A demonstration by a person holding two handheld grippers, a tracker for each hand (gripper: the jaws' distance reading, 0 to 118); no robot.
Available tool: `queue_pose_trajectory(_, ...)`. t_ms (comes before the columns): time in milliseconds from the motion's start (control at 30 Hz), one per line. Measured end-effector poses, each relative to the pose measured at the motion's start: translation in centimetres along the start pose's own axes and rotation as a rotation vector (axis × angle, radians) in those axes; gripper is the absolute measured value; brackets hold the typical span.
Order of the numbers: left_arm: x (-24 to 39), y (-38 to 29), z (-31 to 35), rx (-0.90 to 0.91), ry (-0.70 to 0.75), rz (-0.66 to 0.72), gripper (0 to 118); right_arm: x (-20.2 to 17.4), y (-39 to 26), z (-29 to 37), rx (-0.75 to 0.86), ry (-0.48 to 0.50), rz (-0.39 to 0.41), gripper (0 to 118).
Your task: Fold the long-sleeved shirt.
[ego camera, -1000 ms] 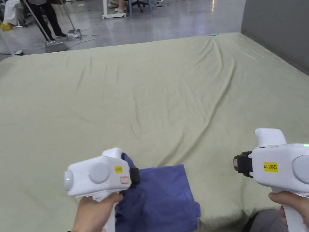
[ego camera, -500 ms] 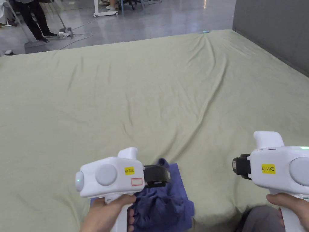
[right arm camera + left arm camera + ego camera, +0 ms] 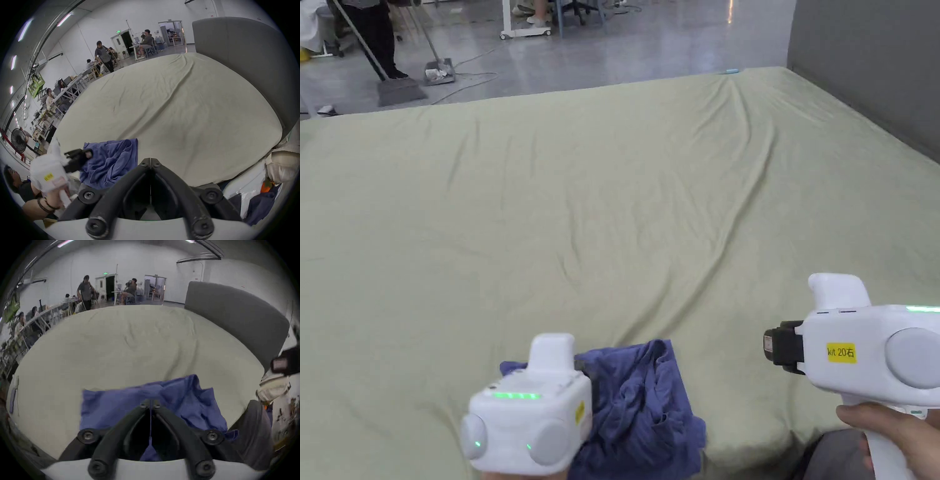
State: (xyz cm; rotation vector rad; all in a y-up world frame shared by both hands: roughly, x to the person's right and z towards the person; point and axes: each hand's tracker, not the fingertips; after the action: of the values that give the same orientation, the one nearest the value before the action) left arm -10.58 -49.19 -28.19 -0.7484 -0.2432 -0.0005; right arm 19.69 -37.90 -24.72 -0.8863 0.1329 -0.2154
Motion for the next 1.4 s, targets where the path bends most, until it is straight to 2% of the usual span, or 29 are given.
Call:
queue_pose_trajectory(133, 4.9, -1.9, -3.0, -0.085, -0.084, -0.031, 0, 0.7, -0.3, 0.2, -0.004, -0.015, -0.008, 0)
queue_pose_trajectory(233, 8.7, -2.4, -4.2, 0.014, -0.008, -0.114, 0, 1.2, -0.5, 0.1, -0.009, -0.036, -0.019, 0)
queue_pose_trajectory(333, 10.6, -2.0, -4.8, -0.042, -0.091, -0.043, 0, 1.6, -0.6, 0.1, -0.015, -0.044, -0.025, 0)
queue_pose_trajectory(367, 11.2, -2.0, -4.7, -0.03, -0.037, -0.051, 0, 1.7, -0.6, 0.0, -0.018, -0.044, -0.026, 0)
queue_pose_trajectory(433, 10.7, -1.1, -5.2, -0.043, -0.09, -0.076, 0, 1.7, -0.7, 0.0, -0.021, -0.046, -0.033, 0)
queue_pose_trajectory(533, 7.5, 0.9, -4.3, -0.13, -0.187, 0.021, 0, 1.8, -0.4, -0.2, -0.025, -0.006, -0.049, 0)
queue_pose_trajectory(633, 3.3, 2.6, -1.4, -0.098, -0.205, 0.143, 0, 0.6, 0.1, -1.6, -0.045, 0.152, -0.071, 0)
queue_pose_trajectory(733, -1.7, 4.2, 2.0, -0.001, -0.211, 0.222, 0, -2.4, 0.7, -4.4, -0.055, 0.205, -0.037, 0)
queue_pose_trajectory(800, -4.9, 5.1, 3.7, 0.015, -0.217, 0.294, 0, -4.4, 1.3, -7.4, -0.136, 0.3, -0.034, 0)
queue_pose_trajectory(933, -11.5, 4.7, 5.3, 0.017, -0.306, 0.474, 0, -7.1, 0.8, -13.6, -0.26, 0.476, -0.129, 0)
queue_pose_trajectory(1000, -14.4, 3.6, 5.6, 0.017, -0.328, 0.506, 0, -7.0, -0.1, -16.2, -0.309, 0.495, -0.196, 0)
queue_pose_trajectory(1067, -16.2, 2.5, 5.7, -0.002, -0.32, 0.492, 2, -6.3, -1.2, -18.4, -0.369, 0.497, -0.221, 0)
queue_pose_trajectory(1100, -17.0, 1.9, 5.6, -0.011, -0.309, 0.492, 14, -5.7, -1.8, -19.3, -0.411, 0.471, -0.21, 0)
queue_pose_trajectory(1167, -18.3, 0.5, 5.1, -0.06, -0.311, 0.507, 75, -4.7, -3.1, -20.0, -0.44, 0.309, -0.164, 0)
queue_pose_trajectory(1200, -18.5, -0.4, 4.7, -0.096, -0.329, 0.535, 101, -3.4, -3.7, -20.0, -0.393, 0.428, -0.225, 0)
queue_pose_trajectory(1233, -19.0, -1.3, 4.2, -0.113, -0.352, 0.566, 115, -2.5, -3.8, -20.0, -0.392, 0.509, -0.322, 0)
queue_pose_trajectory(1267, -19.3, -1.9, 3.6, -0.11, -0.392, 0.602, 115, -2.0, -3.9, -20.0, -0.419, 0.472, -0.364, 0)
queue_pose_trajectory(1300, -19.6, -2.6, 2.8, -0.131, -0.424, 0.642, 115, -1.7, -3.8, -19.9, -0.412, 0.486, -0.376, 0)
queue_pose_trajectory(1400, -19.3, -3.9, 0.0, -0.2, -0.5, 0.706, 115, -2.3, -3.5, -20.1, -0.417, 0.475, -0.317, 0)
